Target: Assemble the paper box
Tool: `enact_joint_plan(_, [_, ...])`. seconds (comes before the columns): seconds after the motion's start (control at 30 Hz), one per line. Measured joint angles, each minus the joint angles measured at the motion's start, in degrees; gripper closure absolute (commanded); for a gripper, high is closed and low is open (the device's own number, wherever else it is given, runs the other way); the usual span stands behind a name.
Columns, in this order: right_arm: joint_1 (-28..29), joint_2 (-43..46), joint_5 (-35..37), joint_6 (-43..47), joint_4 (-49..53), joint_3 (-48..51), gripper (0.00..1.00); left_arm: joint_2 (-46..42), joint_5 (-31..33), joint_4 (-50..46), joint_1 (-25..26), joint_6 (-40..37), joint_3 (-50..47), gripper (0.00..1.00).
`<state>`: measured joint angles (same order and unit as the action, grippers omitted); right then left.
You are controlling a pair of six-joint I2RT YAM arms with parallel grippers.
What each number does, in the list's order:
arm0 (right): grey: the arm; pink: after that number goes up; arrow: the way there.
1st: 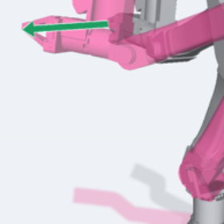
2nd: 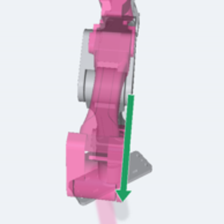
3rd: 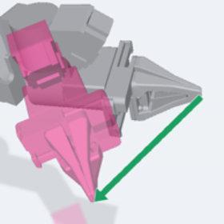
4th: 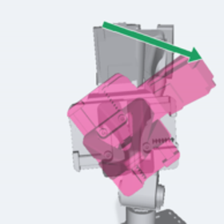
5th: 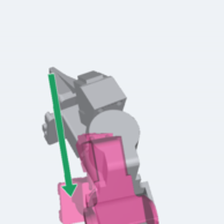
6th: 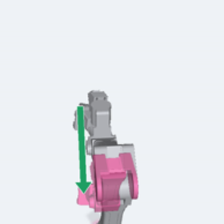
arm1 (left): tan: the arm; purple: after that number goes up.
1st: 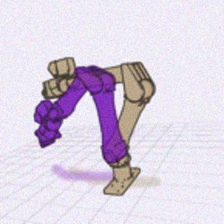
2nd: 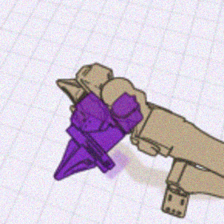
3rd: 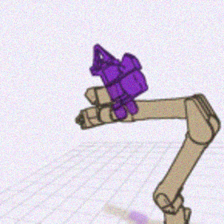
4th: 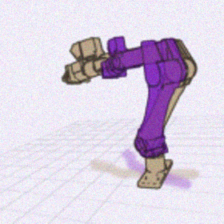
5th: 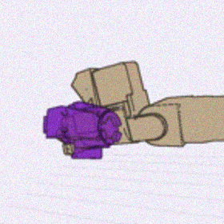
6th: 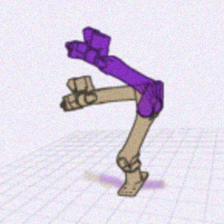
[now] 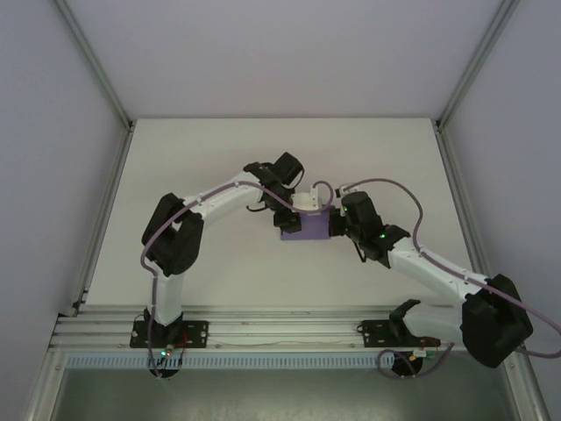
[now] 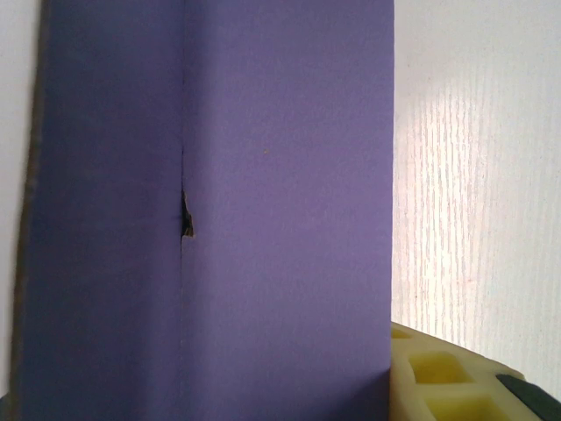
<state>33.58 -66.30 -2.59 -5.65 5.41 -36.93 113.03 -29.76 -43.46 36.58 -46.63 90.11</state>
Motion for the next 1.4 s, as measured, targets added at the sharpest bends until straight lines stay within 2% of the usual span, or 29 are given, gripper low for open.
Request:
enact_joint_plan(0.33, [4.7,-3.3,4.8,-0.7,-8.1,1.7,1.00,-2.5,-0.2,0.2,-2.3,-0.4,-3.4,0.60])
enact_joint_plan(0.7, [5.0,-3.1,5.0,-0.5,-21.7,9.1,1.00,-2.9,0.0,1.0,-2.5,0.6,-4.1,0.50])
enact_joint_plan(0.87, [5.6,-3.2,5.7,-0.5,-23.1,9.6,1.00,-2.9,0.5,1.3,-2.6,2.6,-4.1,0.30])
enact_joint_plan(0.97, [6.1,-2.2,6.1,-0.5,-22.6,9.9,1.00,-3.1,0.7,1.3,-3.0,3.7,-4.1,0.23])
enact_joint_plan(1.03, [6.6,-1.3,6.6,-0.5,-22.2,10.4,1.00,-3.8,0.8,1.4,-3.0,4.5,-4.3,0.11])
enact_joint_plan(1.07, [6.9,-1.0,6.9,-0.4,-21.9,10.5,1.00,-4.6,1.0,1.6,-3.0,4.6,-4.6,0.01])
enact_joint_plan(1.33, [7.9,-0.8,9.3,-0.3,-20.8,10.4,1.00,-15.9,3.1,5.9,-3.0,9.2,-9.8,0.01])
enact_joint_plan(1.4, [7.9,-0.8,9.7,-0.5,-20.3,10.2,1.00,-19.6,5.3,7.8,-3.0,11.3,-13.0,0.05])
